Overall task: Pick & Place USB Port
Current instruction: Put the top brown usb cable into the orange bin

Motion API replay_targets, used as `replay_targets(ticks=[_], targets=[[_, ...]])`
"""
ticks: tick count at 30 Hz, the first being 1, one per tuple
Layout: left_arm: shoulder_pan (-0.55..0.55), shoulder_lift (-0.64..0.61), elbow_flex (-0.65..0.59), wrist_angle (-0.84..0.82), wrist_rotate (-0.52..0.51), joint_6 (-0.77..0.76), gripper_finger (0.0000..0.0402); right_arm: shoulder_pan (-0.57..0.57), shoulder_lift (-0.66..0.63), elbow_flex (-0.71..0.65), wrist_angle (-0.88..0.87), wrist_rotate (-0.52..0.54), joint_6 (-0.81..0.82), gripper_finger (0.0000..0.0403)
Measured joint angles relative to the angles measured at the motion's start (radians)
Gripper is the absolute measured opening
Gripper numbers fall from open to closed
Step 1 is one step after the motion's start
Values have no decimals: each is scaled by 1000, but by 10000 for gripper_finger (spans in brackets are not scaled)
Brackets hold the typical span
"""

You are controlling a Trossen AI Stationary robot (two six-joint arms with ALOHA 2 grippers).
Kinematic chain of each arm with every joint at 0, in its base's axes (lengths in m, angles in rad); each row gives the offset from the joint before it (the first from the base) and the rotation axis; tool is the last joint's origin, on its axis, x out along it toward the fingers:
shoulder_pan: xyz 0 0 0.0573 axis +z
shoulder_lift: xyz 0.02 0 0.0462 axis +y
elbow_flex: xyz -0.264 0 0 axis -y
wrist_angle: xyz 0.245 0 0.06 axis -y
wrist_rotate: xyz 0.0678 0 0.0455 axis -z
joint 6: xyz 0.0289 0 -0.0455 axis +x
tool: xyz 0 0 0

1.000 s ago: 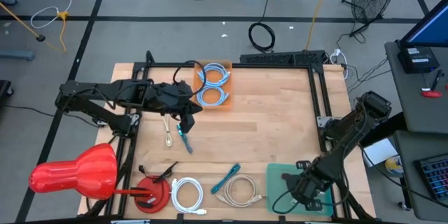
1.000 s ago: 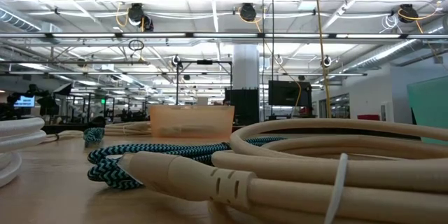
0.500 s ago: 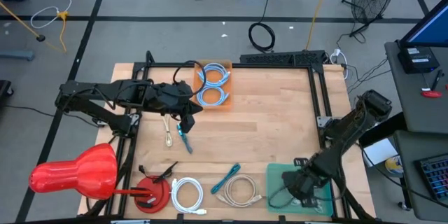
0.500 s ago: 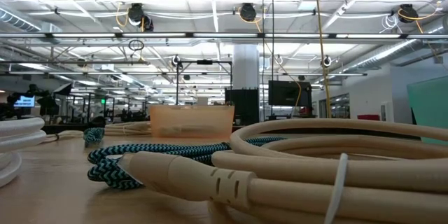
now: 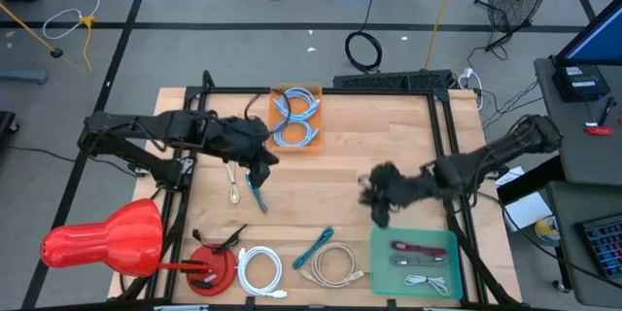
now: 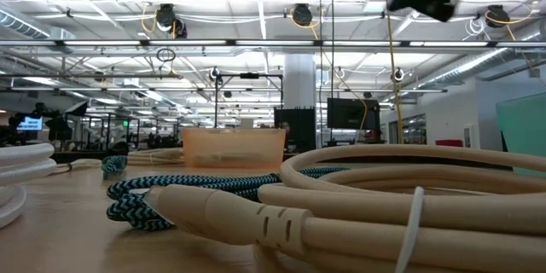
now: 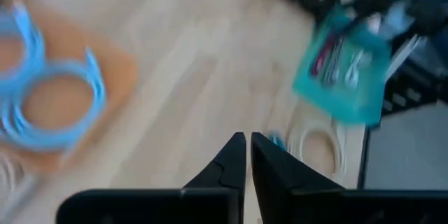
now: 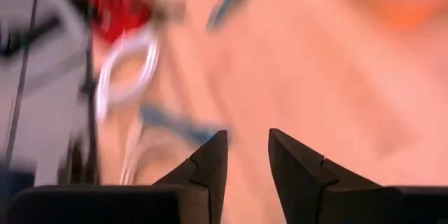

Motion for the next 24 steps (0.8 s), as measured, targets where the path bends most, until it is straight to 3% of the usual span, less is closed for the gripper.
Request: replay_targets(ticks=[7, 12, 16, 19, 24], targets=[[-132, 24, -124, 21, 63, -99, 36, -183, -17, 0, 75, 36, -21, 112], [-182, 40, -215, -137, -78, -288, 29, -228, -11, 0, 80, 35, -7, 122], [-145, 38, -320, -208, -140, -513, 19, -235, -12, 0, 102, 35, -7, 125], [-88, 41, -432, -233, -90, -607, 13, -235, -12, 0, 114, 35, -13, 125], [19, 41, -618, -186, 14, -624, 17, -236, -11, 0, 109, 35, -14, 125]])
